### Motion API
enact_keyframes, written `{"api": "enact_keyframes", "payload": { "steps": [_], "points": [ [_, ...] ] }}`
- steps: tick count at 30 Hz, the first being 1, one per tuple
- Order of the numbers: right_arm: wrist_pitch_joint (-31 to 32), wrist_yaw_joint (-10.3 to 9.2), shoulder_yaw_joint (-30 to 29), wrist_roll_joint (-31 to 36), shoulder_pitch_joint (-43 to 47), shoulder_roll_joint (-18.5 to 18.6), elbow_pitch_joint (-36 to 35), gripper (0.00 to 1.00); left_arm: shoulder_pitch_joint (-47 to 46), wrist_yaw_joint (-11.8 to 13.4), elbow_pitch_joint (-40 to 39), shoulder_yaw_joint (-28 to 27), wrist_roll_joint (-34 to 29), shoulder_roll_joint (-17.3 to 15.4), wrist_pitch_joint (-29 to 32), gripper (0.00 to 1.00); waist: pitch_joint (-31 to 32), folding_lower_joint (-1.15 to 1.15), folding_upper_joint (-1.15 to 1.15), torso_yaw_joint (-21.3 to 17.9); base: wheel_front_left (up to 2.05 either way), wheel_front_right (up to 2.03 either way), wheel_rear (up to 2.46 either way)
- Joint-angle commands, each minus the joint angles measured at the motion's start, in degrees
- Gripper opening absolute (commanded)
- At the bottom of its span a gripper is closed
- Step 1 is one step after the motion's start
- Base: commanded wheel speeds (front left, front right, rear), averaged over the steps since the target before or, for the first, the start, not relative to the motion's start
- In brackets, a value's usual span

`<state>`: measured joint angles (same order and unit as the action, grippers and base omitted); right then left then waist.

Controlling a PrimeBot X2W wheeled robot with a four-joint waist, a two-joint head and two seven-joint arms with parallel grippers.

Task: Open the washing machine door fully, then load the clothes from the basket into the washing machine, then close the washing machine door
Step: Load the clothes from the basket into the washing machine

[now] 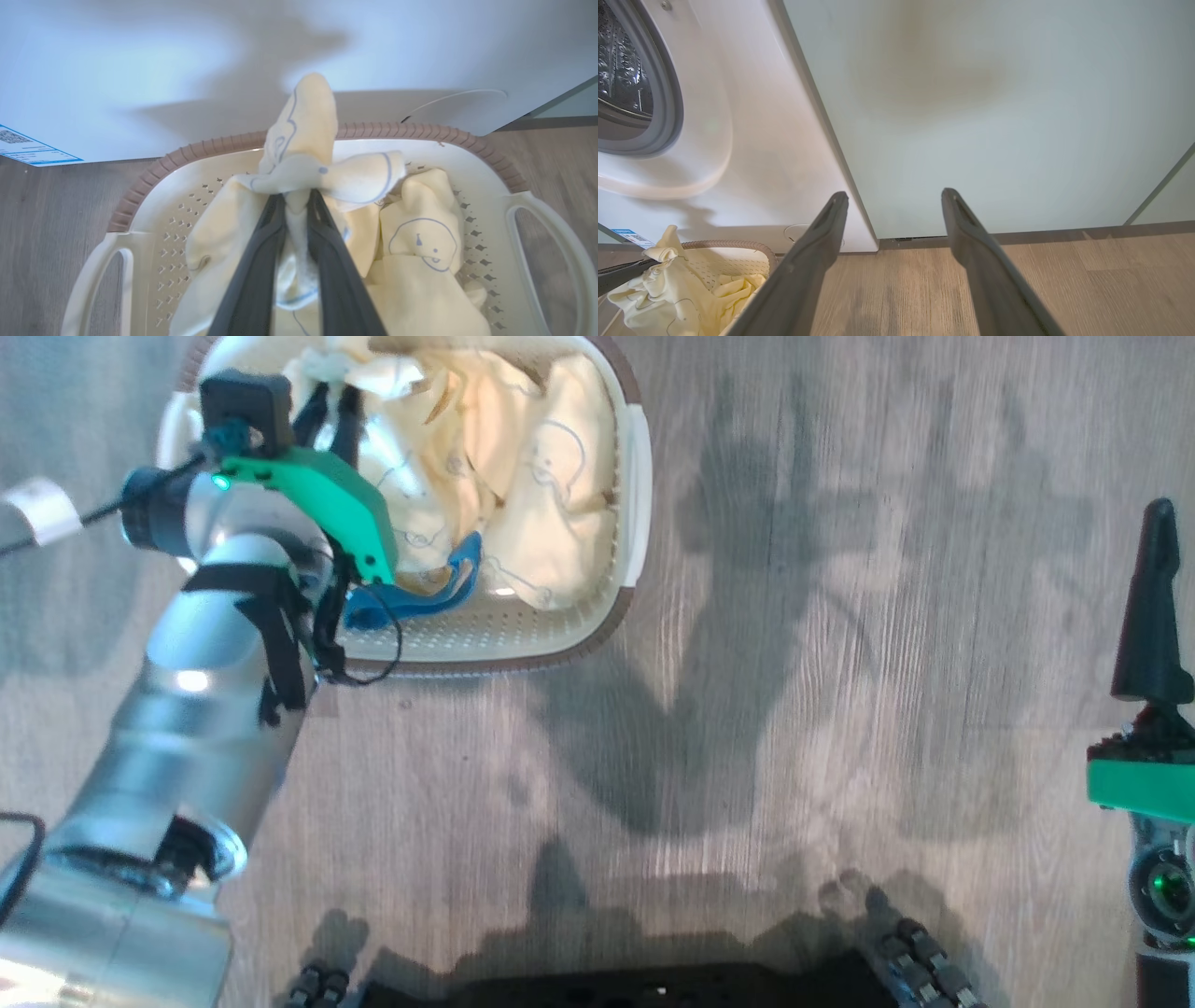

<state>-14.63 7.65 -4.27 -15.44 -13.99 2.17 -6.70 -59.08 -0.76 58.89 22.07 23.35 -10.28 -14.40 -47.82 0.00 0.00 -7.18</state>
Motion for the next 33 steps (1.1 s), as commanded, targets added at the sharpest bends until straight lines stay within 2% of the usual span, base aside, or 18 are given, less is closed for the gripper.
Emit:
{"api": "enact_keyframes", "payload": {
  "steps": [1,8,20,33],
  "points": [
    [-0.37,-0.16,0.31,0.80,2.33,0.71,-1.36,1.00,3.17,0.92,-3.99,-2.01,-0.89,-2.26,-0.58,0.00,2.68,0.00,0.00,1.34,0.00,0.00,0.00],
    [-0.37,-0.16,-0.48,1.83,4.08,0.71,-0.63,1.00,9.55,3.18,-14.47,-4.15,-3.61,-2.90,-0.59,0.00,8.27,0.00,0.00,2.49,0.00,0.00,0.00],
    [-0.37,-0.16,-0.68,4.08,6.45,0.75,2.58,1.00,19.41,5.42,-27.06,-7.51,-5.90,-3.82,-0.60,0.00,17.86,0.00,0.00,3.37,0.00,0.00,0.00],
    [-0.37,-0.16,-0.08,6.06,9.83,1.89,6.66,1.00,34.85,7.30,-38.26,-10.34,-6.31,-4.15,-0.60,0.00,30.35,0.00,0.00,4.81,0.00,0.00,0.00]
  ]
}}
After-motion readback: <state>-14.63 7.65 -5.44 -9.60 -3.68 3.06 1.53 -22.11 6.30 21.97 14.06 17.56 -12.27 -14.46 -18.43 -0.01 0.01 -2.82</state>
